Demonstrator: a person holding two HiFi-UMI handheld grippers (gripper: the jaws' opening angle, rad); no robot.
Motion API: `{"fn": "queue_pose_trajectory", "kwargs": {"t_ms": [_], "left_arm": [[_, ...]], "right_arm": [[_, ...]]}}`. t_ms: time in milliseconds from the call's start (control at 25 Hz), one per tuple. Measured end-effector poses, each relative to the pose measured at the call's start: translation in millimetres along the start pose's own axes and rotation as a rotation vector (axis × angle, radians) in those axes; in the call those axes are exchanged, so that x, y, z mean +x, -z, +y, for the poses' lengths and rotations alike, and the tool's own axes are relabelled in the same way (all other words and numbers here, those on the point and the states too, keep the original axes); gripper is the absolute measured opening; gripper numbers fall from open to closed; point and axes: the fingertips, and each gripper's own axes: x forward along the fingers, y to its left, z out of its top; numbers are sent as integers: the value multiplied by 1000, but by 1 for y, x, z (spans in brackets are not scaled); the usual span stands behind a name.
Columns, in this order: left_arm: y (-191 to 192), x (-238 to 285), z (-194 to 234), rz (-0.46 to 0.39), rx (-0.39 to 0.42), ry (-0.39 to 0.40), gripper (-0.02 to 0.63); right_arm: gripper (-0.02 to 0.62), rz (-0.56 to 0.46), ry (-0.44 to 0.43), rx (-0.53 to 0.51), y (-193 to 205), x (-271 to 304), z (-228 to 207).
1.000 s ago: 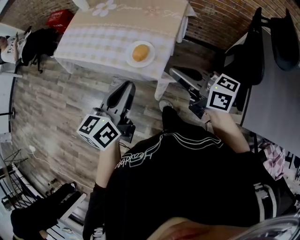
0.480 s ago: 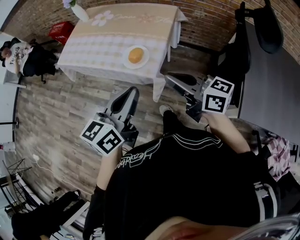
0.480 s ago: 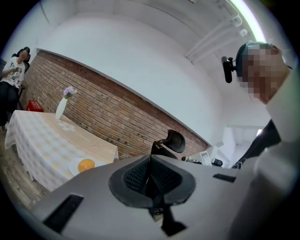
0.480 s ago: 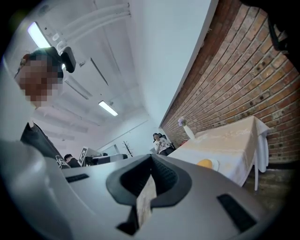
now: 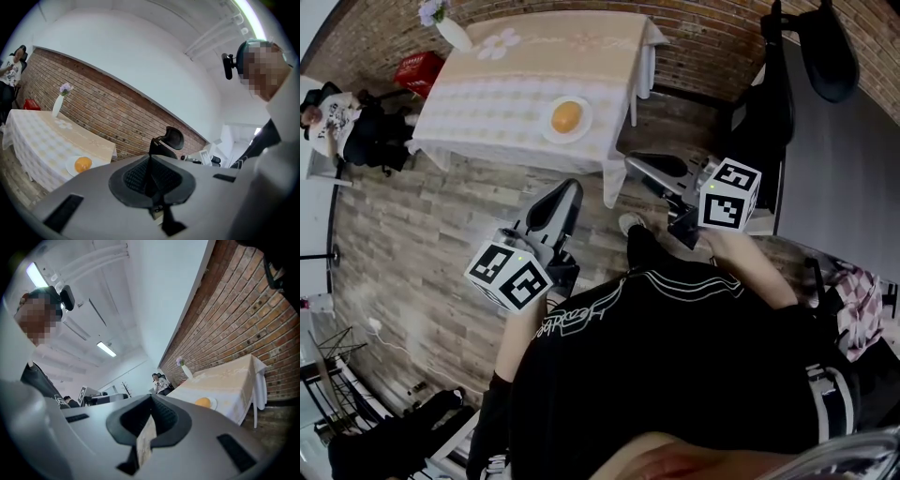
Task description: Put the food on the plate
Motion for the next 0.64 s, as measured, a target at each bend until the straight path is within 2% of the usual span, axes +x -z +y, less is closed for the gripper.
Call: {"fn": "queue_pose_trajectory", "kwargs": {"t_ms": [160, 640], "left_arm": [[-1, 6, 4, 13, 25, -9, 11], [-7, 35, 38, 25, -12, -13, 12]], "right_arm": [[-5, -1, 18, 16, -3, 0, -10], [-4, 14, 41, 13, -15, 17, -44]]}}
